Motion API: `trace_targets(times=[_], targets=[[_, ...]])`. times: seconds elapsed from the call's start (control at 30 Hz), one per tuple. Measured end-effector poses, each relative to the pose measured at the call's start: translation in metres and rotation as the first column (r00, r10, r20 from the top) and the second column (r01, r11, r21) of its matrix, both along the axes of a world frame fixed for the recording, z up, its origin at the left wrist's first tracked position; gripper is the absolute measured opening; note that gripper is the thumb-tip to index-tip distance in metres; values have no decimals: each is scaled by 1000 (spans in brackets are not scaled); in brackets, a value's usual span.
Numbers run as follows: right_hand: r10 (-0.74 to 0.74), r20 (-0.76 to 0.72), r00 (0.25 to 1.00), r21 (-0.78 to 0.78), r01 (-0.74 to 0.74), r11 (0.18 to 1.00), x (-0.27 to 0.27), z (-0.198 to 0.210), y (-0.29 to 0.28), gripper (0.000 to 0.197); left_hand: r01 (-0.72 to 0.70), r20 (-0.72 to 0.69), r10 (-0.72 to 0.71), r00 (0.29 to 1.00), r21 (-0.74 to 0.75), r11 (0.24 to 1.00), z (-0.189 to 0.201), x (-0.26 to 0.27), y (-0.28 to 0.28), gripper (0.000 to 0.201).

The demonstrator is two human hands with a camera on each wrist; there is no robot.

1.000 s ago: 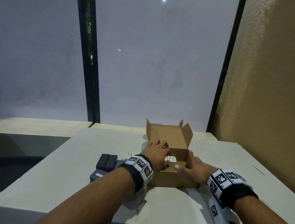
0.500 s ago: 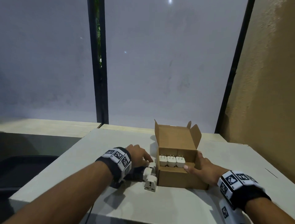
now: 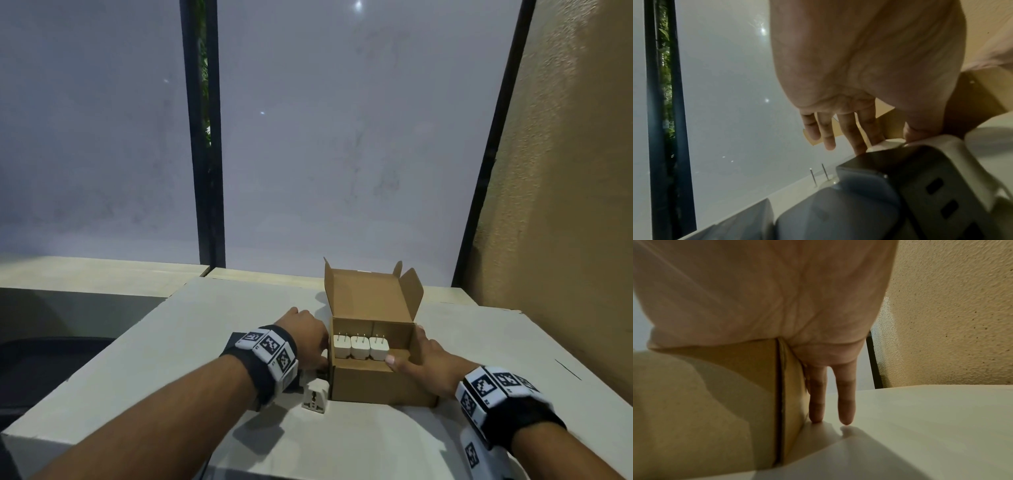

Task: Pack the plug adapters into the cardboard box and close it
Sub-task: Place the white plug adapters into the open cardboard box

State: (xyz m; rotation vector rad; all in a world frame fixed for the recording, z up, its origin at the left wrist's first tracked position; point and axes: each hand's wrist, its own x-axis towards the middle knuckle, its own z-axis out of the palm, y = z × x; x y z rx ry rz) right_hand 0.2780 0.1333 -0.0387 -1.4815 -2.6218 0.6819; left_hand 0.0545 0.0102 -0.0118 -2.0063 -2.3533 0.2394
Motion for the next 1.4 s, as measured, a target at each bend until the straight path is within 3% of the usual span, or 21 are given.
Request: trace_targets(times=[0.27, 0.4, 0.6, 0.7, 0.8, 0.93, 1.2, 1.4], targets=[[6, -14, 1000, -19, -6, 1000, 0, -1, 3, 112, -119, 237, 62, 969, 232, 965, 17, -12, -3, 31], [18, -45, 999, -40, -19, 999, -2, -7, 7, 151, -159, 380, 13, 925, 355, 921, 23, -10, -2, 30], [-8, -41, 999, -26, 7, 1000, -3, -7, 5, 126, -90, 442, -136, 887, 453, 887, 20, 11, 2, 27], [-19, -25, 1000, -16, 18, 1000, -2, -7, 5, 120, -78, 496, -197, 845, 480, 874, 20, 25, 9, 39], [-30, -16, 999, 9, 30, 999, -2, -9, 5, 117, -53, 516, -201, 833, 435, 899, 21, 41, 21, 56], [-27, -33, 999, 21, 28, 999, -3, -10, 6, 116, -13, 480, -176, 859, 364, 931, 22, 63, 36, 47], [-32, -152, 988, -31, 27, 999, -8, -21, 14, 138, 111, 361, -195, 912, 241, 964, 33, 88, 60, 47], [-39, -149, 988, -41, 33, 999, -3, -15, 9, 117, 123, 294, -159, 942, 140, 983, 35, 94, 73, 55]])
